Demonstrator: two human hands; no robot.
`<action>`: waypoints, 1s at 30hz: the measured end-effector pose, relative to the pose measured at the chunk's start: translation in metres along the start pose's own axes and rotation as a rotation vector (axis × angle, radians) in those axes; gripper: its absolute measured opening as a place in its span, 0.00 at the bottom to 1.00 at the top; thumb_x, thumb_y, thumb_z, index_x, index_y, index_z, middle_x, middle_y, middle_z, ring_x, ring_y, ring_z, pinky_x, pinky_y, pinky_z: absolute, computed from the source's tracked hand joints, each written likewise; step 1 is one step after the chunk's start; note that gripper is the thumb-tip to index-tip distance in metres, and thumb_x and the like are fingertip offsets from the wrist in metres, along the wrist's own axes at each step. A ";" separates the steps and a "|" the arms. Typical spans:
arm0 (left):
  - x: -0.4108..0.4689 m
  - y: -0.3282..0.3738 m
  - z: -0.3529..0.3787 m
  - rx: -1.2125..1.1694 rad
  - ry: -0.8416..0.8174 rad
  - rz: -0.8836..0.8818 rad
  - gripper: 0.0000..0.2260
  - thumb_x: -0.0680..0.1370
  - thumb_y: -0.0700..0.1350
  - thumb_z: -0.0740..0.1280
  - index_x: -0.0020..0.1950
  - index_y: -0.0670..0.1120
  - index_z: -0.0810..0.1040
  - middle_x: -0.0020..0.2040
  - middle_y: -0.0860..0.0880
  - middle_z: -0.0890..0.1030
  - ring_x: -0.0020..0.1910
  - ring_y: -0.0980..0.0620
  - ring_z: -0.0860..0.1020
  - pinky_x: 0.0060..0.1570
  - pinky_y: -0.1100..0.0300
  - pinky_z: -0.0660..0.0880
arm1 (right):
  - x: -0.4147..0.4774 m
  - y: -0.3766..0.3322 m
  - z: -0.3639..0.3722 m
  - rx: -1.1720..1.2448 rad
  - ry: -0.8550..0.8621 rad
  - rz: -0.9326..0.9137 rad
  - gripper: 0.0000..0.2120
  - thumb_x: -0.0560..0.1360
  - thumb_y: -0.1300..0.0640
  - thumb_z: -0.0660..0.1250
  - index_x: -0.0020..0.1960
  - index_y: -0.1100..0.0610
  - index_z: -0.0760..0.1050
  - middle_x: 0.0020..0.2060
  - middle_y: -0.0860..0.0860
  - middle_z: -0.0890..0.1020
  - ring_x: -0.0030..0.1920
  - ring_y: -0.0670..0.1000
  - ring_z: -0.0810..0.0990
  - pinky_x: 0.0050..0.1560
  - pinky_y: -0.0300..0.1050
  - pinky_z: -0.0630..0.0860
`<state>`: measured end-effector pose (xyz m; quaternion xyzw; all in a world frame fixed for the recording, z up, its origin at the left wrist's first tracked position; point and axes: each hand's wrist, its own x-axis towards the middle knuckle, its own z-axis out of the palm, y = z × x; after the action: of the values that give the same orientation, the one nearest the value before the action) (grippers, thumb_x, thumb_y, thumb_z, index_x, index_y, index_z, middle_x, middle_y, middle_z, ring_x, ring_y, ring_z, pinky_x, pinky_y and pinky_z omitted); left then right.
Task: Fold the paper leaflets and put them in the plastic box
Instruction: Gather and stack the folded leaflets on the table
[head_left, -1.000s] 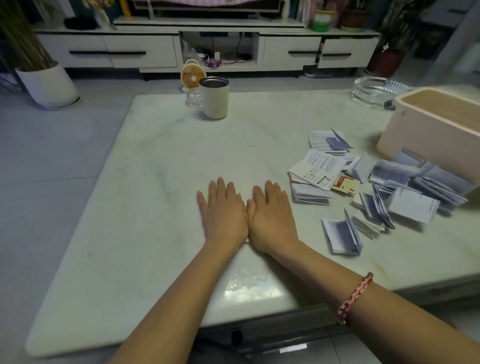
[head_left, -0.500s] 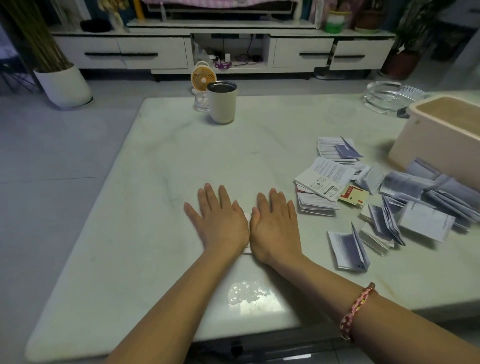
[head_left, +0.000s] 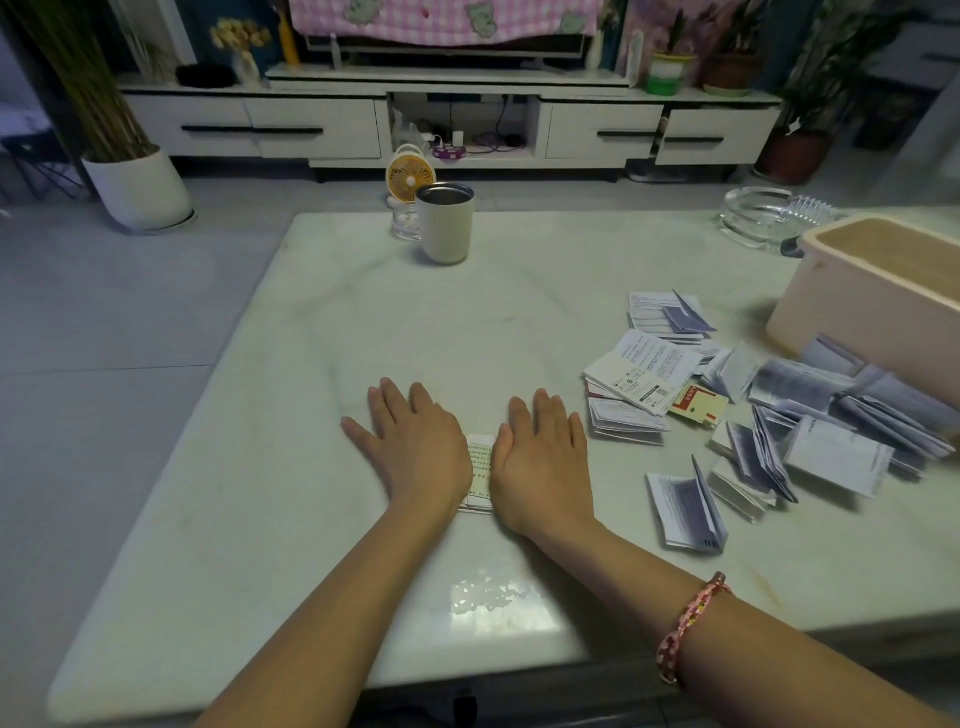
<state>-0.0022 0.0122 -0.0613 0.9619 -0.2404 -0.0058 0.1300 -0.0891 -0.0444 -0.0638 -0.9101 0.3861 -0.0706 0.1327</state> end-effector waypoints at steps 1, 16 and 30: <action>-0.001 -0.005 0.000 -0.020 0.007 0.024 0.20 0.82 0.45 0.48 0.74 0.44 0.56 0.77 0.43 0.53 0.76 0.46 0.48 0.71 0.41 0.44 | -0.001 0.000 0.000 -0.004 0.008 0.002 0.26 0.80 0.51 0.37 0.76 0.56 0.50 0.76 0.57 0.50 0.76 0.54 0.45 0.74 0.50 0.39; -0.038 -0.072 -0.001 -0.225 0.054 0.928 0.22 0.82 0.54 0.46 0.67 0.49 0.72 0.68 0.51 0.72 0.69 0.53 0.66 0.67 0.59 0.58 | -0.001 0.001 0.005 0.005 0.105 -0.047 0.43 0.67 0.47 0.24 0.74 0.56 0.56 0.75 0.57 0.55 0.76 0.55 0.50 0.74 0.50 0.43; -0.029 -0.047 -0.018 -0.652 -0.305 0.419 0.28 0.67 0.57 0.67 0.66 0.55 0.66 0.67 0.56 0.66 0.69 0.55 0.61 0.66 0.64 0.58 | -0.008 -0.006 -0.002 -0.040 0.250 0.003 0.23 0.75 0.41 0.50 0.49 0.59 0.72 0.45 0.56 0.76 0.45 0.58 0.75 0.44 0.50 0.69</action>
<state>-0.0049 0.0698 -0.0573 0.7887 -0.4332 -0.1976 0.3889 -0.0910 -0.0347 -0.0607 -0.8961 0.4022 -0.1758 0.0655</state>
